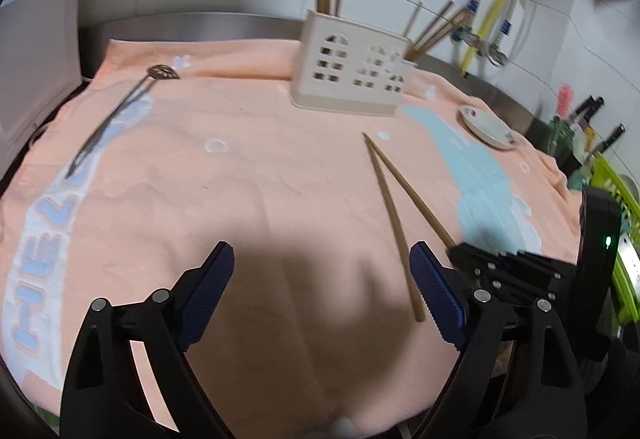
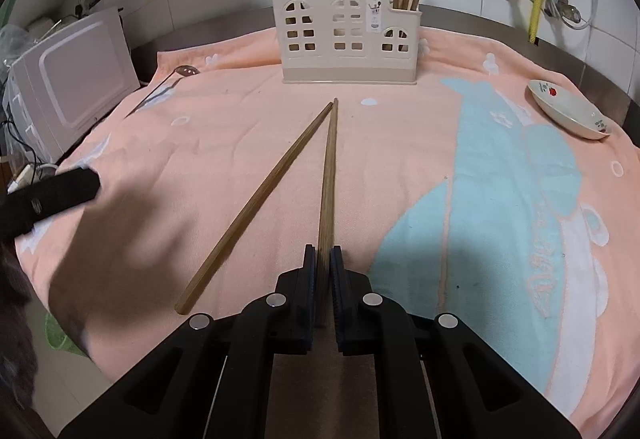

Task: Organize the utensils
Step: 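Close the right gripper on a chopstick while the left gripper grasps the other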

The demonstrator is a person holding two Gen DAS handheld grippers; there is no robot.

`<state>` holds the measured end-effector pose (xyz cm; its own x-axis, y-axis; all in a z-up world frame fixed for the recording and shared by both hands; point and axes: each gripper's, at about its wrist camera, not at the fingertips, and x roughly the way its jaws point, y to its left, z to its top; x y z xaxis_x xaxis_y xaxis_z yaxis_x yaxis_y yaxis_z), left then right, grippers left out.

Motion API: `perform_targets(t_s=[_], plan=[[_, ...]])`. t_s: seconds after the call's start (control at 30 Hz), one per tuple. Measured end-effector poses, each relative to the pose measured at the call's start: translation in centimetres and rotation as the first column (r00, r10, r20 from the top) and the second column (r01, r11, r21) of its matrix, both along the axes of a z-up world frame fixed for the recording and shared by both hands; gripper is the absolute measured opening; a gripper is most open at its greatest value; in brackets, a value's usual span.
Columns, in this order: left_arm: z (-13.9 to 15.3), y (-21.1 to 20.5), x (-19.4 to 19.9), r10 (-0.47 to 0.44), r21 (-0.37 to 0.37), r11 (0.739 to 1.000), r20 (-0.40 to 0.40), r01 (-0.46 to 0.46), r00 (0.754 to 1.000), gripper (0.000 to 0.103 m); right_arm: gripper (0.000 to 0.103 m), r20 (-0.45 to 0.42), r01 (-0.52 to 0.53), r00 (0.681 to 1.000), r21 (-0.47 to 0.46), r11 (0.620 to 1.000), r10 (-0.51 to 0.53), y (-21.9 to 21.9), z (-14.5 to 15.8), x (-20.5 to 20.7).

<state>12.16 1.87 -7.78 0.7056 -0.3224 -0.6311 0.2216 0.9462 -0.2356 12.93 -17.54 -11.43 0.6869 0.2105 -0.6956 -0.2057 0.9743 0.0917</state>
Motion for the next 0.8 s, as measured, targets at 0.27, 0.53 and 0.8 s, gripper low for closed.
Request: perform_targets(t_s=[0.27,0.53,0.8], plan=[[-1.3,-3.1,-0.1,-0.091,-0.018,0.996,-0.042,0.090,0.995,0.066,0.007,0.052,0.015,0.999,0.018,1.000,-0.015,-1.4,2.2,-0.6],[-2.4,-6.9,0.4,-0.182,-0.027,0.983,-0.072,0.180,0.981,0.037,0.006,0.108,0.032,0.994,0.026,0.999,-0.035,-3.2,4.6,-1.2],[-3.5,-7.6,2.2,-0.145,-0.020,0.989,-0.113,0.143,0.983,0.024,0.006,0.118,0.029,0.992,0.040,0.999,-0.034,-4.1,5.3,-1.2]])
